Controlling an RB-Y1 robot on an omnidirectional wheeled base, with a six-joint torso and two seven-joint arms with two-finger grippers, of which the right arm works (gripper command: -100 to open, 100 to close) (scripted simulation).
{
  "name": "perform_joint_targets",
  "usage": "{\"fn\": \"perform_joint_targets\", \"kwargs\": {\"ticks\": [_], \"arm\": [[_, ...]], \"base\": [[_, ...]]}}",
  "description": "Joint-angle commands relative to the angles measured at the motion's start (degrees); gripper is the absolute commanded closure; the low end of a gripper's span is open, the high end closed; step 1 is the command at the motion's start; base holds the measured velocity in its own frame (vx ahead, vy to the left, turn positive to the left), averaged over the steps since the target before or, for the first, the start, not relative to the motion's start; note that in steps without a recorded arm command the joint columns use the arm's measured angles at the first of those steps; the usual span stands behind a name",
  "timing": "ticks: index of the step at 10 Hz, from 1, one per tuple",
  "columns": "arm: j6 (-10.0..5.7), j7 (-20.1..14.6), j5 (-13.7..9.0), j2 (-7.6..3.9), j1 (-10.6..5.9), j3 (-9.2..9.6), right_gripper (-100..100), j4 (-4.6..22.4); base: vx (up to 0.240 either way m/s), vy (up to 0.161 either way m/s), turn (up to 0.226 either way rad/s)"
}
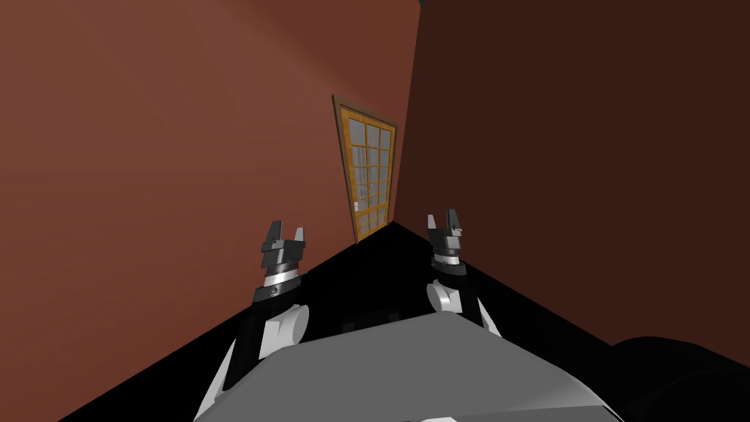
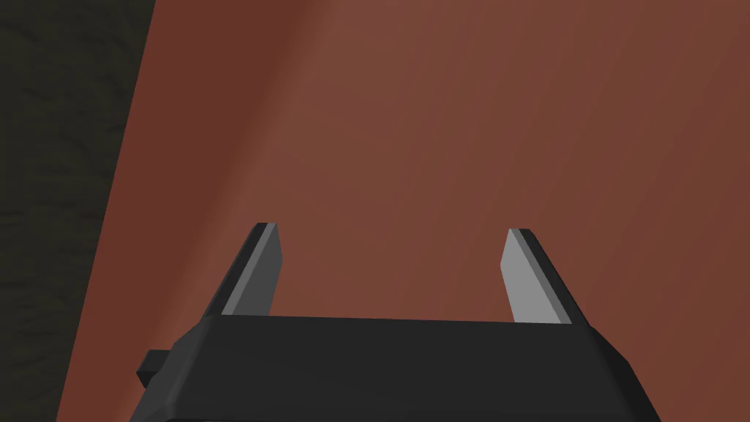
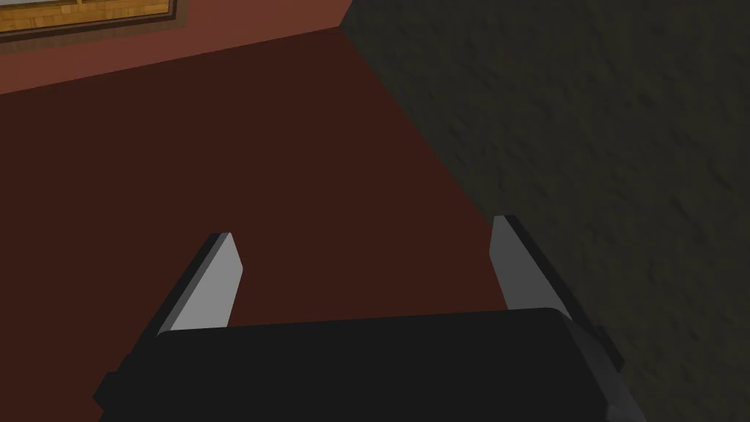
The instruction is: Pull the door open
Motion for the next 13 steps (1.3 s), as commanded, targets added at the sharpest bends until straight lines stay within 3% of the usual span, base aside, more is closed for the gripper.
{"fn": "perform_joint_targets", "kwargs": {"ticks": [1,8,13], "arm": [[-0.22,1.55,-0.1,-0.36,-0.47,-0.13,-100,1.59],[-1.42,9.86,-0.66,-1.7,-3.0,-0.81,-100,10.1],[-2.08,14.41,-0.96,-2.23,-4.39,-1.18,-100,14.77]], "base": [[0.062,-0.006,0.119],[0.116,-0.011,0.116],[0.098,-0.011,0.096]]}}
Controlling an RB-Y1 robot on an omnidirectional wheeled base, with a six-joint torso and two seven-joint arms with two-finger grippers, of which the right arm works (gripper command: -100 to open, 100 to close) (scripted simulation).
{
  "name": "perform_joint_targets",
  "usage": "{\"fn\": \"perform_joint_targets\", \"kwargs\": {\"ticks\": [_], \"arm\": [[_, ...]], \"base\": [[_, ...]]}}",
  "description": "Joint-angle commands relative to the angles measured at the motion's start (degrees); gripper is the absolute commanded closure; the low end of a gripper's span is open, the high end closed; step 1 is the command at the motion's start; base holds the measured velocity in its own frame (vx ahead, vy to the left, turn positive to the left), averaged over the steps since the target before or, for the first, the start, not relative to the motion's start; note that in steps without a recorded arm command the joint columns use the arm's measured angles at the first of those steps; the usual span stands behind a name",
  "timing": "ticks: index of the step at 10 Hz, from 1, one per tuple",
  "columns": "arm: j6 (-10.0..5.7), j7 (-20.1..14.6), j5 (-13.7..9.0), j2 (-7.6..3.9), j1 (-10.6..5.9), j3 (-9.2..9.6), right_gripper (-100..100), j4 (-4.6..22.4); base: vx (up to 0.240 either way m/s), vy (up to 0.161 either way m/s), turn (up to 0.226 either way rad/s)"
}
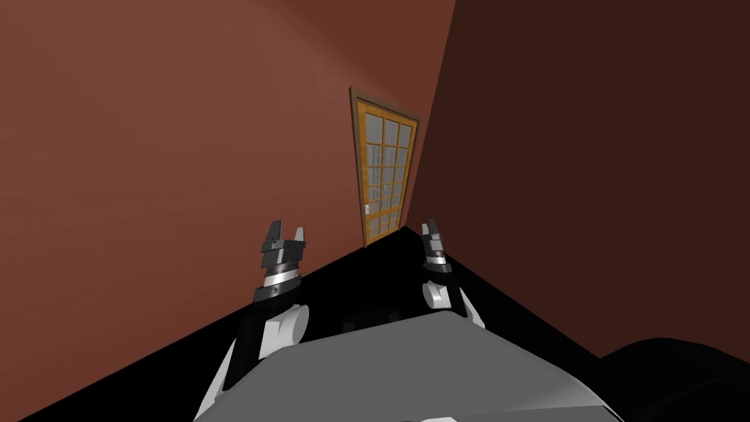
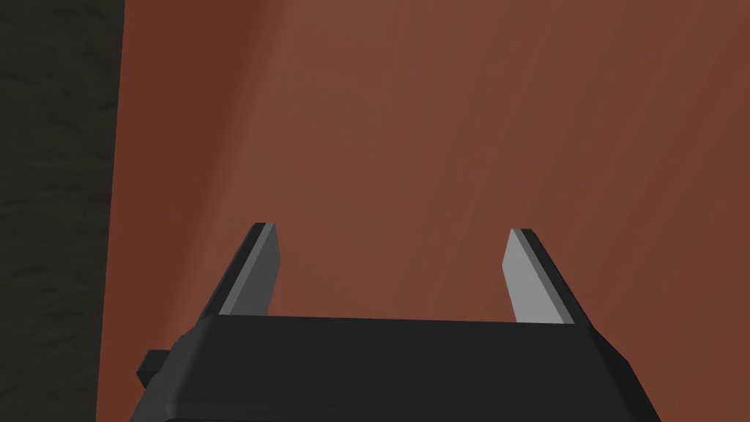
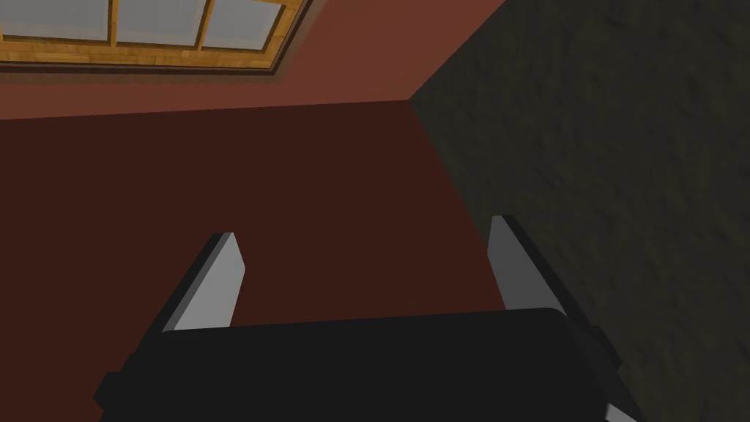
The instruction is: Pull the door open
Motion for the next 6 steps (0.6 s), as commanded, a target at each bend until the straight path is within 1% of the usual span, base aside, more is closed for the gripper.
{"fn": "perform_joint_targets", "kwargs": {"ticks": [1,6], "arm": [[-0.03,1.69,-0.19,-0.26,-0.51,-0.27,-100,1.54],[-0.79,6.97,-0.54,-0.73,-2.12,-0.7,-100,6.94]], "base": [[0.083,-0.006,0.095],[0.089,-0.021,0.105]]}}
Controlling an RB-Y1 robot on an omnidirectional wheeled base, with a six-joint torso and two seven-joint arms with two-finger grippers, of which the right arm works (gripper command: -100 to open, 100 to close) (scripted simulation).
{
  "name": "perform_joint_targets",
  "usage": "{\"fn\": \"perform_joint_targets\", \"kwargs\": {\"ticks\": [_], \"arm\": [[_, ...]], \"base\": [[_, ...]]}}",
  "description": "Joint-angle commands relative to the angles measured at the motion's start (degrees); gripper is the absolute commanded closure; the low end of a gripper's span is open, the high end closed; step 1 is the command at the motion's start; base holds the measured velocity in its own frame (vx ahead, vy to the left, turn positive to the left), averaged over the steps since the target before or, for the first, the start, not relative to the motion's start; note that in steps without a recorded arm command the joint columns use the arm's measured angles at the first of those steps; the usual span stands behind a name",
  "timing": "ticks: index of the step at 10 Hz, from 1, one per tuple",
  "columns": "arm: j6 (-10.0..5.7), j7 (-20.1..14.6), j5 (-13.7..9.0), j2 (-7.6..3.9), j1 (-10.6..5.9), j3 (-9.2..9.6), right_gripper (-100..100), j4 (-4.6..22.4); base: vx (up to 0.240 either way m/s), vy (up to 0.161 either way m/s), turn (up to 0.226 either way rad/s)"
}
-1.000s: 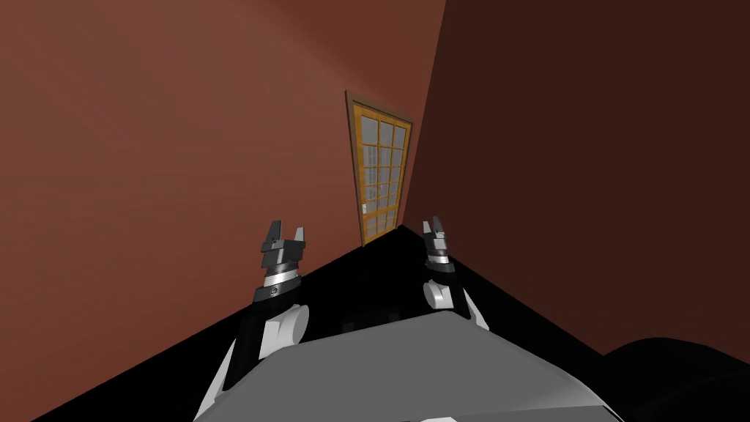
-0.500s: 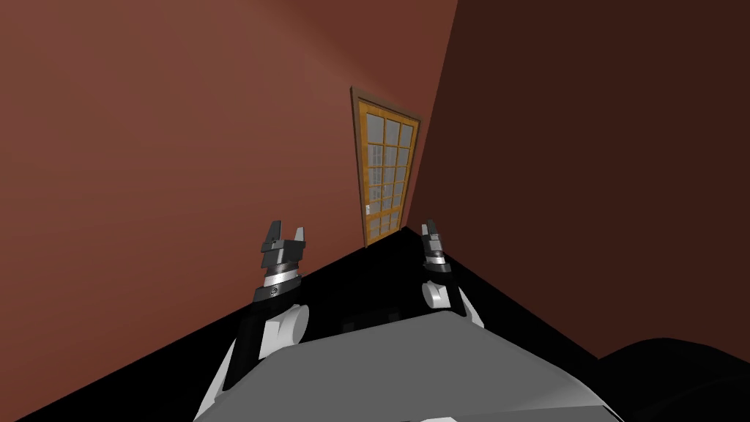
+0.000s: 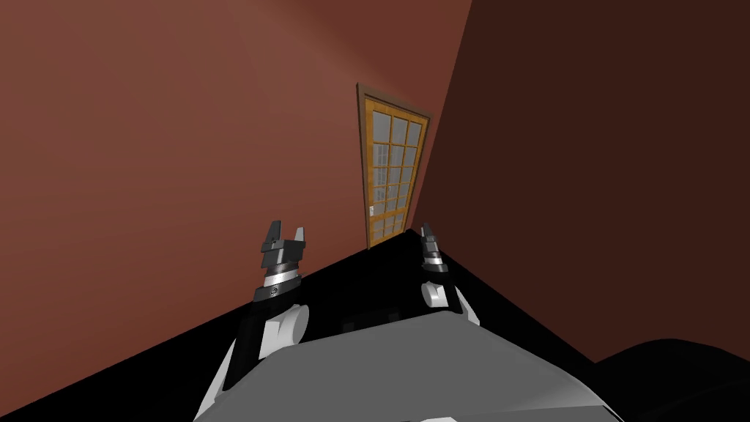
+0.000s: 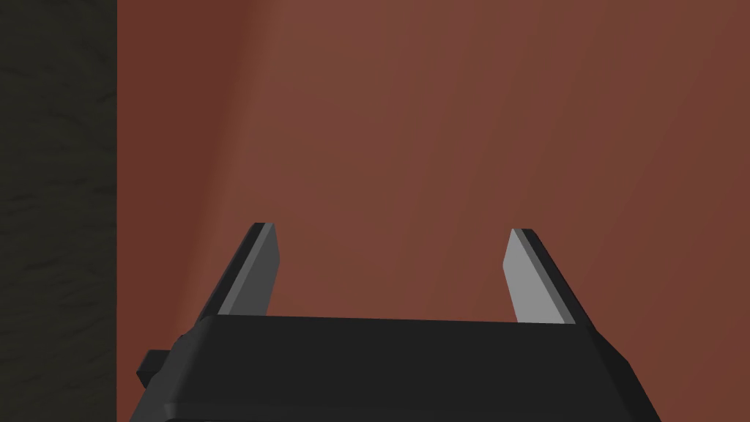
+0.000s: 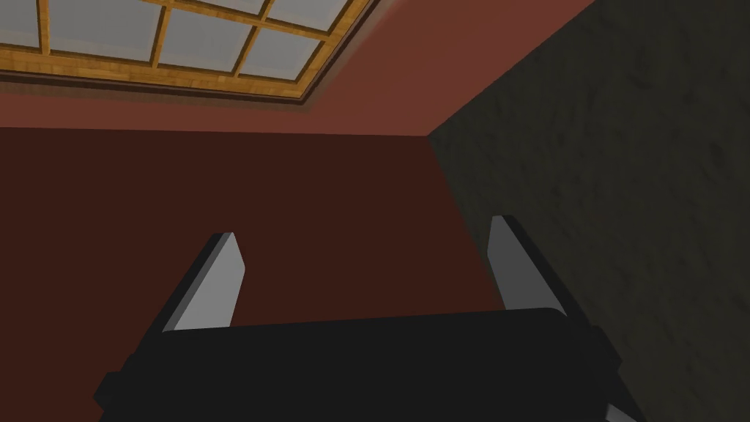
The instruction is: Pull the door open
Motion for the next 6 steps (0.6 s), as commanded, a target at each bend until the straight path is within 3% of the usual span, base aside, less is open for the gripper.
{"fn": "perform_joint_targets", "kwargs": {"ticks": [1,6], "arm": [[-0.07,2.05,-0.08,-0.04,-0.49,-0.07,-100,1.61],[-0.9,7.85,-0.47,-0.43,-2.26,-0.54,-100,7.56]], "base": [[0.096,-0.009,0.114],[0.098,-0.024,0.115]]}}
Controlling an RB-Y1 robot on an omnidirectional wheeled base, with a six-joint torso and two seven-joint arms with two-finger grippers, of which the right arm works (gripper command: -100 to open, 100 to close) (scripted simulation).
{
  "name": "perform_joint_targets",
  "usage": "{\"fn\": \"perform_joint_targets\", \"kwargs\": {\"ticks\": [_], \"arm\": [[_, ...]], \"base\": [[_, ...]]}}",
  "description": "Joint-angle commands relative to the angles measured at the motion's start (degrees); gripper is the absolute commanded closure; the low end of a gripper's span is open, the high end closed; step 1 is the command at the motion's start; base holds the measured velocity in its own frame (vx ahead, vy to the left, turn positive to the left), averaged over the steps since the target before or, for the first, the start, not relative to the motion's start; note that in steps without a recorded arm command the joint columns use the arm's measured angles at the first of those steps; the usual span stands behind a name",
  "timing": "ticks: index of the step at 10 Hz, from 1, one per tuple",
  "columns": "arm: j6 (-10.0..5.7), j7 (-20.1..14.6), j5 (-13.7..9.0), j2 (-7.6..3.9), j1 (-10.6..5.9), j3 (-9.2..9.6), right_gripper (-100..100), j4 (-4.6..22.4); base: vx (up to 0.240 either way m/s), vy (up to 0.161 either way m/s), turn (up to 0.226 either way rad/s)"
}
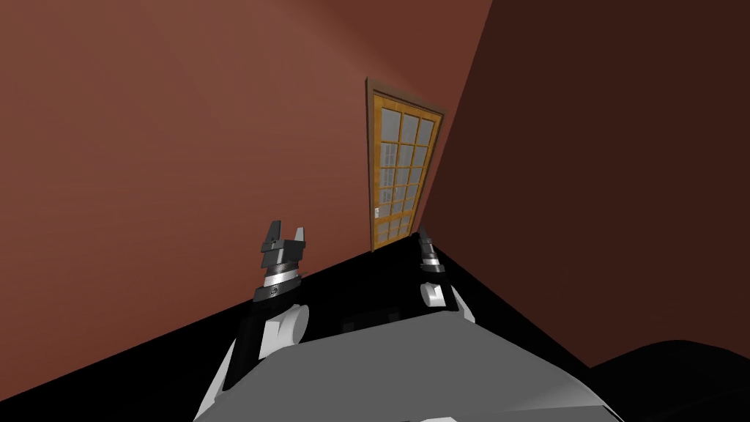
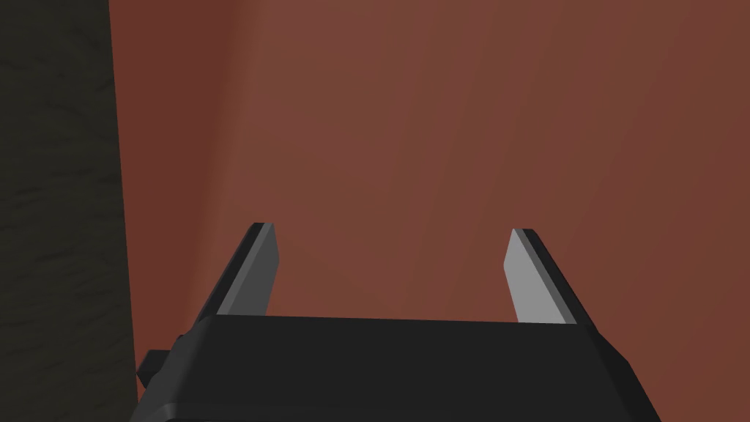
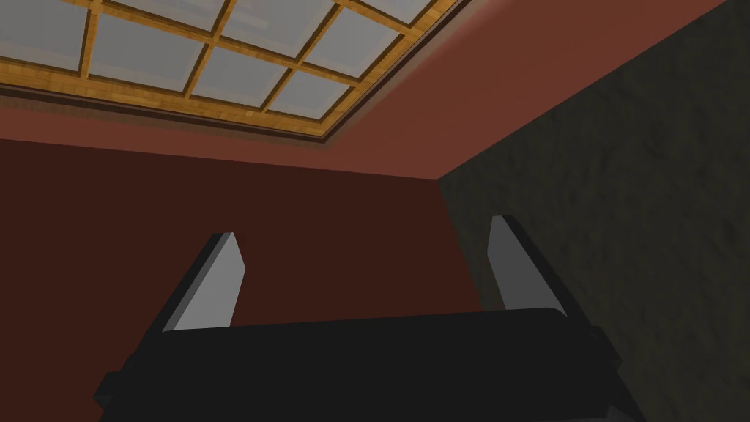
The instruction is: Pull the door open
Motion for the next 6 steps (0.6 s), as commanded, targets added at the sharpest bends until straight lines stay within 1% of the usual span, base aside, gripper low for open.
{"fn": "perform_joint_targets", "kwargs": {"ticks": [1,6], "arm": [[-0.39,2.23,-0.05,0.02,-0.58,-0.04,-100,2.09],[-1.27,8.38,-0.46,-0.28,-2.45,-0.54,-100,8.39]], "base": [[0.093,-0.041,0.092],[0.092,-0.035,0.125]]}}
